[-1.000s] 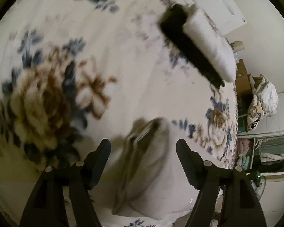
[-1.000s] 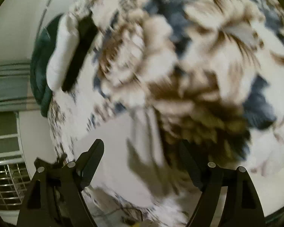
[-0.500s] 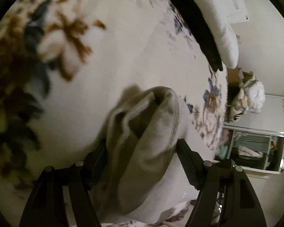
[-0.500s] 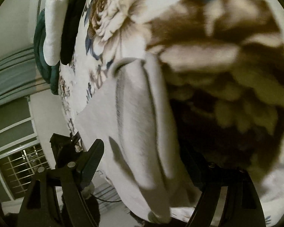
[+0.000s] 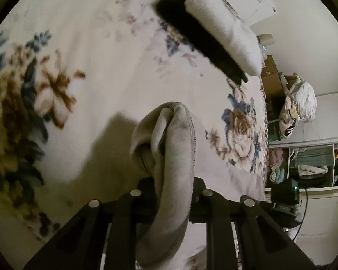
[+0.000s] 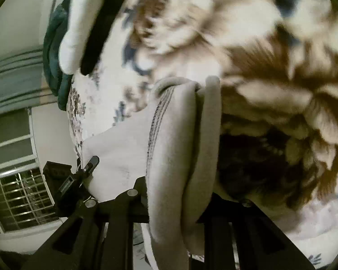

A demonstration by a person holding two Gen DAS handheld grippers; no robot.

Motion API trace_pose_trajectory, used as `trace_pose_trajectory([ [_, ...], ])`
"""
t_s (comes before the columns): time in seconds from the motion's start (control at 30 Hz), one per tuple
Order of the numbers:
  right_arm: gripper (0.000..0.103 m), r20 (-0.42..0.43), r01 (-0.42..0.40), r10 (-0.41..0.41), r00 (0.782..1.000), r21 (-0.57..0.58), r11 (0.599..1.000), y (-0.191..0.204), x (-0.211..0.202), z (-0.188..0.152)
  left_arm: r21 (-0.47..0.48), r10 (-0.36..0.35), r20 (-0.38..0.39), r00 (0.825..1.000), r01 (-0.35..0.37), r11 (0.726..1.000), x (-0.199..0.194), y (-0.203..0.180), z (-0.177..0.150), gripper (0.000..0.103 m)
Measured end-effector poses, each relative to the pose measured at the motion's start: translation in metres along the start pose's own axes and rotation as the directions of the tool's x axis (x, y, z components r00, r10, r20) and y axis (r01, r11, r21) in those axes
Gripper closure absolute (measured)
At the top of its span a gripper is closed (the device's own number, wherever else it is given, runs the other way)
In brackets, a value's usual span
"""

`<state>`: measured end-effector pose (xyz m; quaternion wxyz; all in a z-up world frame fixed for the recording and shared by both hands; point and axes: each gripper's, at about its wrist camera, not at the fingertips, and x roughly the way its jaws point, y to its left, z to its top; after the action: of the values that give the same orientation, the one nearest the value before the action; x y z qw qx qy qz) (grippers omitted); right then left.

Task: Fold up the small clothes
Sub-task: 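Fold the hem up to the collar and place the folded shirt on the white towel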

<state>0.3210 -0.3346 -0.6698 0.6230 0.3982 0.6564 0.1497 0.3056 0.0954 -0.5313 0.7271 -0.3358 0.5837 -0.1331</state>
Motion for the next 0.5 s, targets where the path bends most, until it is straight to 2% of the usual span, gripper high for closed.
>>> trace_pose_trajectory([
  [0.13, 0.084, 0.043, -0.010, 0.012, 0.999, -0.043, 0.999, 0.046, -0.029, 0.008, 0.026, -0.014, 0.035, 0.999, 0.013, 1.000, -0.031, -0.018, 0.022, 0.087],
  [0.23, 0.084, 0.073, -0.022, 0.028, 0.997, -0.077, 0.997, 0.085, -0.050, 0.024, 0.044, -0.024, 0.068, 0.997, 0.021, 0.999, -0.052, -0.041, 0.057, 0.087],
  [0.37, 0.084, 0.119, -0.020, 0.035, 0.992, -0.125, 0.992, 0.148, -0.074, 0.061, 0.098, -0.034, 0.132, 0.991, 0.021, 0.995, -0.074, -0.079, 0.113, 0.087],
  [0.5, 0.084, 0.178, -0.018, 0.054, 0.983, -0.197, 0.980, 0.214, -0.092, 0.128, 0.153, -0.033, 0.208, 0.978, 0.001, 0.988, -0.081, -0.118, 0.185, 0.087],
])
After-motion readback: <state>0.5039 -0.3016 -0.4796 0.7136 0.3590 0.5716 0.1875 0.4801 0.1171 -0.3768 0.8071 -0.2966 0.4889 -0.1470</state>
